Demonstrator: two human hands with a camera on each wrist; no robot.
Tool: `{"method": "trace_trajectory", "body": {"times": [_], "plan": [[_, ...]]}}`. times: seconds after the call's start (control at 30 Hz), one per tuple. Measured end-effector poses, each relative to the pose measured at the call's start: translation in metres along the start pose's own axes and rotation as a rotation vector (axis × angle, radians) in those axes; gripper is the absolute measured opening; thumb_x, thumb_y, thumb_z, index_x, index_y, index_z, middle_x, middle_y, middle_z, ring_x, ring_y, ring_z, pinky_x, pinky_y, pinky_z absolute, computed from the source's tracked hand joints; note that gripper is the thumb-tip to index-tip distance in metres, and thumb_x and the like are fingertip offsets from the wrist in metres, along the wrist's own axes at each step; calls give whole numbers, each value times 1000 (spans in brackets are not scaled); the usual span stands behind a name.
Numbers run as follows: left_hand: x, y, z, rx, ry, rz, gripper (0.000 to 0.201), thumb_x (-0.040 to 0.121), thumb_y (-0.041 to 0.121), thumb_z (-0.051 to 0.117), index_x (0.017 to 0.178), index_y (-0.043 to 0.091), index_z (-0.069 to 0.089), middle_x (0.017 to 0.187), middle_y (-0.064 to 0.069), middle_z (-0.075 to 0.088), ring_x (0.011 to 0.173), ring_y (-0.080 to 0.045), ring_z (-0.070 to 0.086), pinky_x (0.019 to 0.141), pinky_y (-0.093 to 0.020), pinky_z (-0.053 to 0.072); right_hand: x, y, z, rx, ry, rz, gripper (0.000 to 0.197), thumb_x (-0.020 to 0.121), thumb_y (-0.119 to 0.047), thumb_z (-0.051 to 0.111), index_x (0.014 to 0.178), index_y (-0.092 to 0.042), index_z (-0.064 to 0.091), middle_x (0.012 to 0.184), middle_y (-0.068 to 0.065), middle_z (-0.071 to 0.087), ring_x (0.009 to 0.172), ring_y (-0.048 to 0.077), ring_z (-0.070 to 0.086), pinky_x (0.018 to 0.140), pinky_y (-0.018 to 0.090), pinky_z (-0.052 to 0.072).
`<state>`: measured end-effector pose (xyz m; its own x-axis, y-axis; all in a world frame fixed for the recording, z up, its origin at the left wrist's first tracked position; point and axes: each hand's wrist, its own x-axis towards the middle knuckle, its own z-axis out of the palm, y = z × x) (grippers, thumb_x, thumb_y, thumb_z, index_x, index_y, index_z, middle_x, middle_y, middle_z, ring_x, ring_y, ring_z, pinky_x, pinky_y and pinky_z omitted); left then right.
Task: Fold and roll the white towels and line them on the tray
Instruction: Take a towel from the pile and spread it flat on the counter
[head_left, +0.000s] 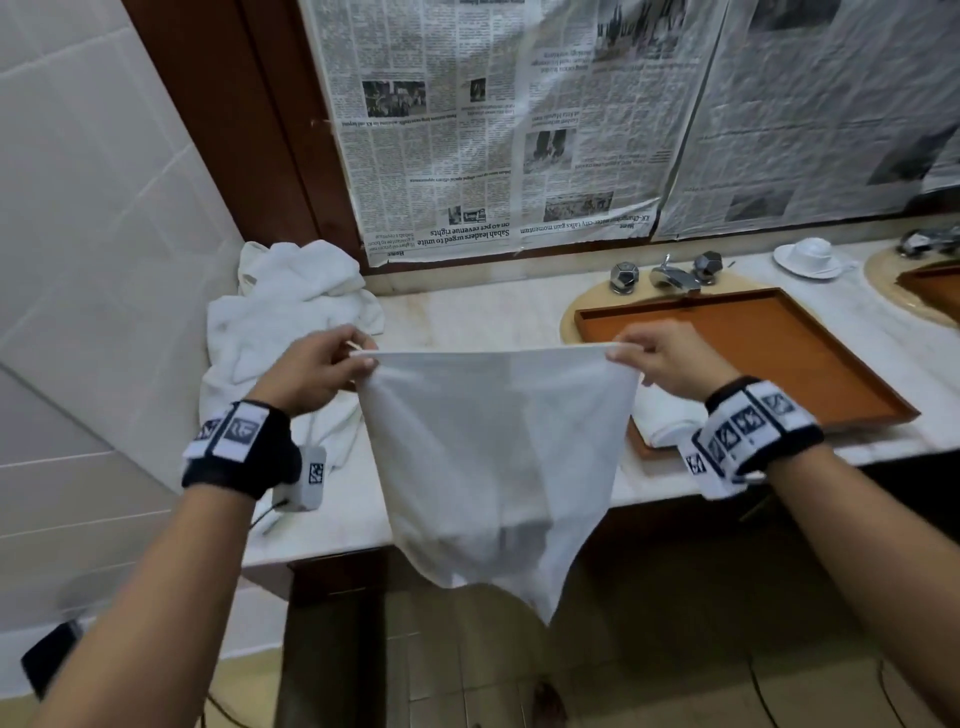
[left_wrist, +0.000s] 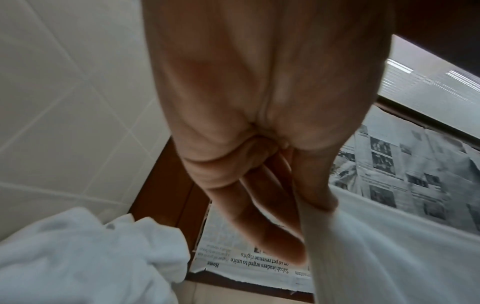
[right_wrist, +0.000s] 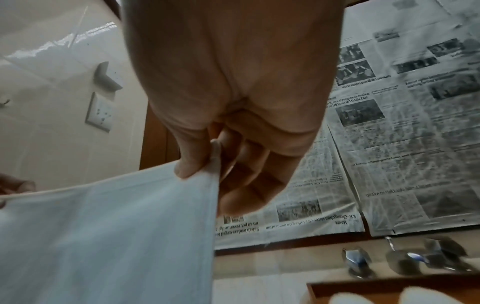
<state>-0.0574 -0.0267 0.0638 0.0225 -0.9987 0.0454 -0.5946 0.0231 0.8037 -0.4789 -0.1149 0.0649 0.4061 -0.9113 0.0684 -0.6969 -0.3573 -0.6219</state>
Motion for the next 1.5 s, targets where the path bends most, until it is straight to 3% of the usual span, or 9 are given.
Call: {"method": "trace_trajectory", "body": {"times": [0.17, 0.3, 0.4, 0.6, 0.8, 0.9, 1.03, 1.13, 1.5], "plan": [[16, 38, -37, 197, 155, 95, 11, 94, 17, 67, 98, 7, 65, 84, -20, 67, 77, -33, 68, 68, -34, 58, 27, -31, -49, 15, 63, -28, 20, 89, -30, 71, 82, -11, 69, 67, 4, 69, 55, 9, 61, 60, 29, 53], [21, 76, -66, 272, 318, 181, 13, 92, 26, 70, 95, 13, 67, 79, -10, 69, 66, -23, 65, 54, -16, 49, 37, -58, -84, 41, 116, -90, 20, 91, -25, 70, 87, -5, 68, 62, 10, 66, 49, 13, 59, 50, 22, 49], [30, 95, -82, 295, 392, 212, 18, 92, 30, 70, 93, 12, 68, 77, -5, 70, 64, -17, 66, 51, -18, 49, 45, -74, -103, 59, 112, -111, 13, 91, -18, 70, 91, -5, 68, 71, 16, 70, 60, 19, 64, 63, 35, 57], [36, 94, -92, 316, 344, 197, 18, 92, 31, 69, 88, 14, 67, 73, -6, 72, 60, -5, 63, 52, -15, 46, 63, -79, -96, 25, 248, -115, 5, 93, -15, 66, 94, -10, 65, 76, 5, 67, 53, 1, 62, 62, 28, 55], [45, 79, -87, 282, 463, 226, 17, 94, 30, 67, 92, 13, 68, 72, -2, 67, 50, 3, 57, 46, -6, 39, 83, -74, -74, 18, 489, -127, 13, 93, -22, 64, 95, -10, 66, 77, 7, 68, 67, 13, 68, 66, 32, 57], [60, 62, -82, 274, 509, 228, 15, 93, 30, 66, 90, 16, 67, 72, -3, 66, 54, 2, 59, 49, -6, 40, 93, -75, -63, -2, 470, -106, 12, 95, -22, 62, 94, -11, 64, 69, 0, 66, 49, 4, 63, 52, 18, 50], [83, 30, -61, 179, 437, 156, 13, 92, 27, 68, 90, 14, 68, 76, -4, 69, 57, -8, 67, 49, -12, 46, 116, -52, -41, 95, 372, -9, 10, 97, -20, 58, 96, -10, 58, 68, 10, 68, 53, 24, 69, 52, 43, 58], [107, 8, -46, 145, 436, 109, 8, 92, 23, 68, 88, 15, 67, 74, -3, 71, 60, -10, 70, 52, -15, 49, 143, -32, -21, 253, 297, 78, 11, 99, -17, 57, 101, -6, 55, 84, 14, 65, 63, 26, 72, 50, 34, 55], [230, -107, 20, 90, 367, -267, 12, 92, 22, 65, 79, 20, 64, 66, -1, 72, 66, -20, 73, 76, -45, 59, 276, 77, 78, 518, 116, 330, 7, 94, -11, 63, 90, -6, 59, 86, 20, 68, 72, 32, 73, 72, 50, 61]]}}
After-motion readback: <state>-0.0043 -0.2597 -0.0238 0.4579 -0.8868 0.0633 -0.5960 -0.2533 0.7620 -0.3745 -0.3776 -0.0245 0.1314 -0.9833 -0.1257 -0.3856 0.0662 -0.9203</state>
